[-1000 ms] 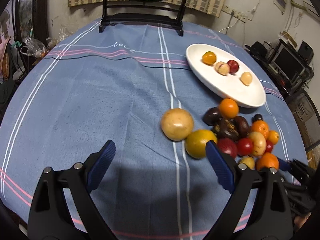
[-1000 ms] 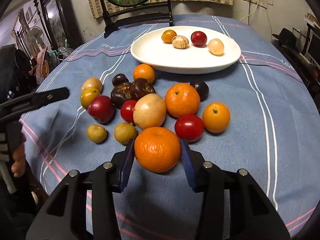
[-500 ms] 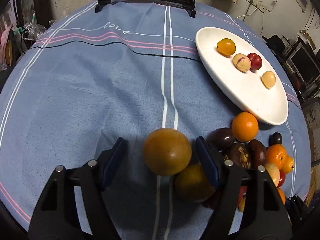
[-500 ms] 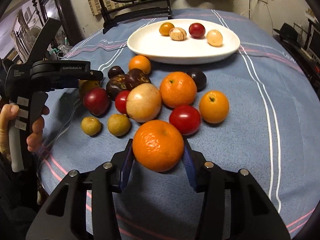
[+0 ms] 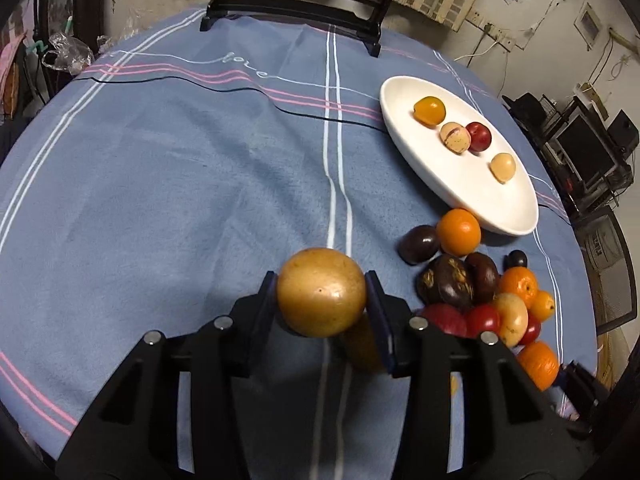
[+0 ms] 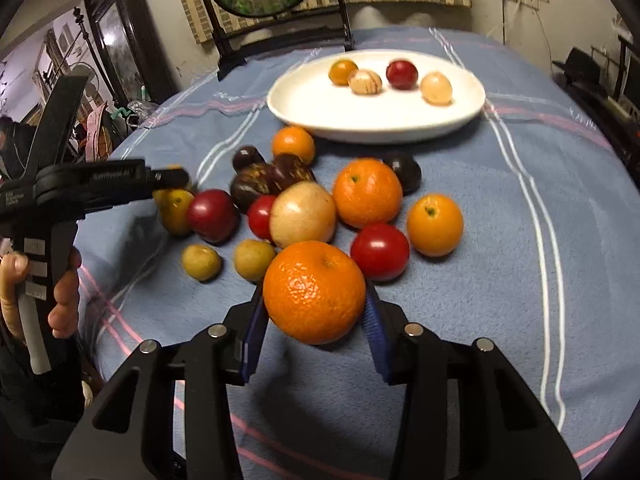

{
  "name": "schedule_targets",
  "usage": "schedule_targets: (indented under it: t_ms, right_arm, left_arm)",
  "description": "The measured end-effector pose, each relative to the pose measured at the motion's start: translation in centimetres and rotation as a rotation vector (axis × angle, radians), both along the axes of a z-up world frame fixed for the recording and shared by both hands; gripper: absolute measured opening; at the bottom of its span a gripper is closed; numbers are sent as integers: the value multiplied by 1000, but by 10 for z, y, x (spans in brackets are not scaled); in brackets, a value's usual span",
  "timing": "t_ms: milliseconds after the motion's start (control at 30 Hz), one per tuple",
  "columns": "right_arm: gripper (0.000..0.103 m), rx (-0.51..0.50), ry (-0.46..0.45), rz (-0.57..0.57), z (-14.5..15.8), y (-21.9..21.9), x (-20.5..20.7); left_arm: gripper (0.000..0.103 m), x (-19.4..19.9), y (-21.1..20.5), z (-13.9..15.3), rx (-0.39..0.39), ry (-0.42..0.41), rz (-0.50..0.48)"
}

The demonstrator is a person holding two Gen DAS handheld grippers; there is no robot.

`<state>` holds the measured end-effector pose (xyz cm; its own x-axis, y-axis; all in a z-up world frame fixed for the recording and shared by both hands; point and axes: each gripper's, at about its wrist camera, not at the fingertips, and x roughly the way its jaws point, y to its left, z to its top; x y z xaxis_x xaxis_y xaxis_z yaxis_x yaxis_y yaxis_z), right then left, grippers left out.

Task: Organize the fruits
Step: 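Grasp a brown round fruit with the left tool while the right tool grasps an orange, then place the brown fruit and the orange on the white plate, open both tools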

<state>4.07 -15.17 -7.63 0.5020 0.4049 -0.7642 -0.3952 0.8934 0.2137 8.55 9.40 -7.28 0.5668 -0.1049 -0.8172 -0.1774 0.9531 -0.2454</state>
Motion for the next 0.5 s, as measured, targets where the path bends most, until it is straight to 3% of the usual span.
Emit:
schedule_targets:
  t_ms: [500]
  right_arm:
    - [45, 30, -68, -8, 25, 3, -7]
  left_arm:
    - [44, -32, -10, 38, 20, -110, -50]
